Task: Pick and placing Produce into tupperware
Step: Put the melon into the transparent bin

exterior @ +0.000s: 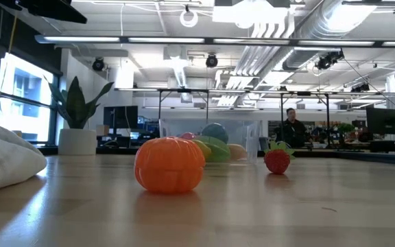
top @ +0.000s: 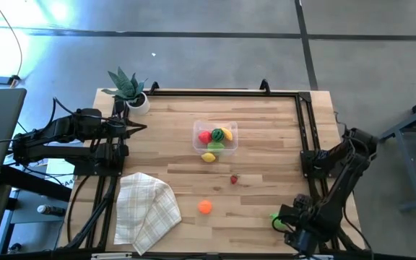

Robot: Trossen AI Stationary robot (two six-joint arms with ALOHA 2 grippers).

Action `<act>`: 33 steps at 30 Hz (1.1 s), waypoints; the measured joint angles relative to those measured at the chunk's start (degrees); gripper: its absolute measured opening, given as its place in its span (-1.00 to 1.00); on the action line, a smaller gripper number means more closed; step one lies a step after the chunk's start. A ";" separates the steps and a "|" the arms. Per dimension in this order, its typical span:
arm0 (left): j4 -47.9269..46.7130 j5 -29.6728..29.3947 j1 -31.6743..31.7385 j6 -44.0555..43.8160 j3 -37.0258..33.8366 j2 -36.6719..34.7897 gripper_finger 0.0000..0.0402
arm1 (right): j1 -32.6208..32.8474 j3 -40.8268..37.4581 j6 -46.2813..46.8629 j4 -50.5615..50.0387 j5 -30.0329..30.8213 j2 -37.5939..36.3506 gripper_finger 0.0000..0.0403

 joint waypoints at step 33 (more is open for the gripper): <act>0.00 0.00 0.02 0.00 0.00 0.02 -1.00 | -3.92 -12.39 0.98 17.43 -3.67 2.87 0.88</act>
